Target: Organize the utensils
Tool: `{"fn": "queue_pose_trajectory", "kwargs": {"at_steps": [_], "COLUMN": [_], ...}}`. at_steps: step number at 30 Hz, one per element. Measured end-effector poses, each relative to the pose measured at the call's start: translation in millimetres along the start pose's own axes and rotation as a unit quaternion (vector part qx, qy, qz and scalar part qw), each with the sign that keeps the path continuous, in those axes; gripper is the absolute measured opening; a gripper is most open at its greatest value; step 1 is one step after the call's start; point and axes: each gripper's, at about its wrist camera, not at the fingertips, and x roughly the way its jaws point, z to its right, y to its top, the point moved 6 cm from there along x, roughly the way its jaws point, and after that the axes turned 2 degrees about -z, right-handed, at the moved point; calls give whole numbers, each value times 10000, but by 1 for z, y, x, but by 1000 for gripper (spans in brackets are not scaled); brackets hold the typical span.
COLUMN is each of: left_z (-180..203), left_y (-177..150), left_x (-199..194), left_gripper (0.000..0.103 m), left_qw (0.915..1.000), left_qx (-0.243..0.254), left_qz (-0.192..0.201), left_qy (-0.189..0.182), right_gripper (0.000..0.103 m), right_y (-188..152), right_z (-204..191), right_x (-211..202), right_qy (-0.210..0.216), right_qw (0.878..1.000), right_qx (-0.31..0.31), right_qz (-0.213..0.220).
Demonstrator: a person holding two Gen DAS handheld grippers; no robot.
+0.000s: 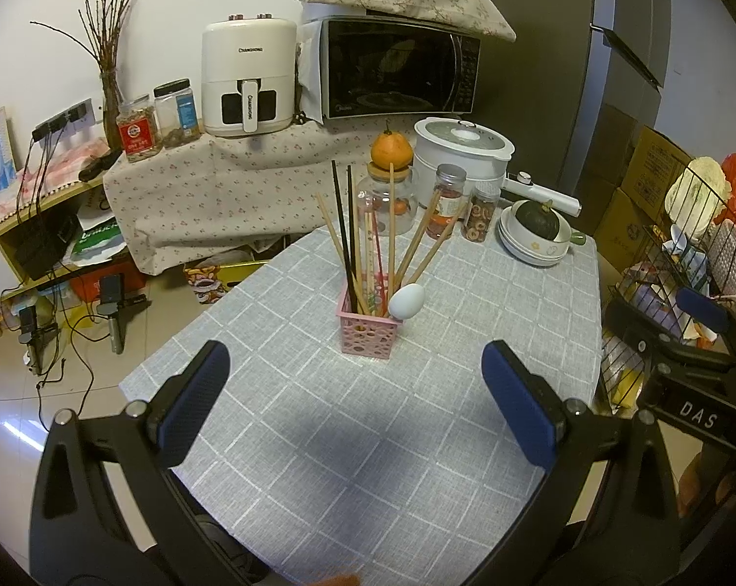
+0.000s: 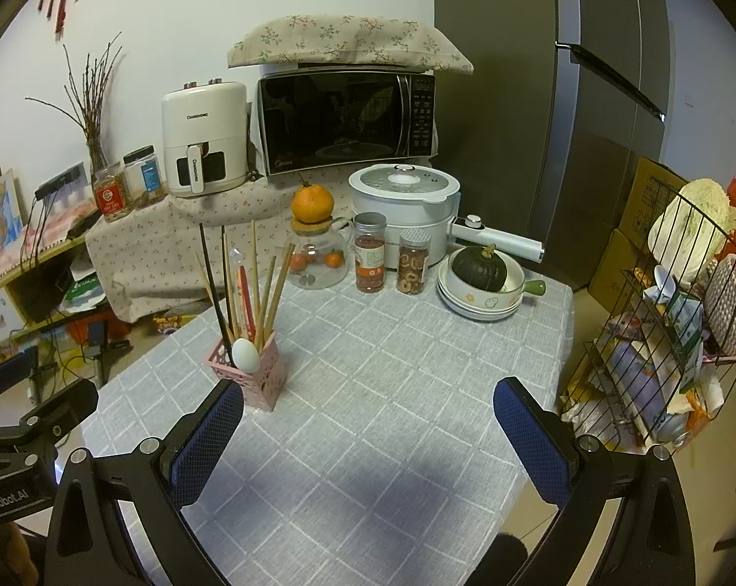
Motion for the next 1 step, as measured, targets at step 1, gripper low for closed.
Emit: {"fn": "queue_pose_trajectory", "kwargs": {"at_steps": [1], "left_z": [-1], "left_y": [0], "left_x": [0], "left_gripper": [103], "left_qw": [10000], "left_qx": [-14], "left_qz": [-1], "left_qy": [2], "right_gripper": [103], "right_y": [0], "right_z": [0], "right_x": [0], "right_qy": [5], "right_qw": [10000], "right_qx": [2], "right_qz": [-6]}}
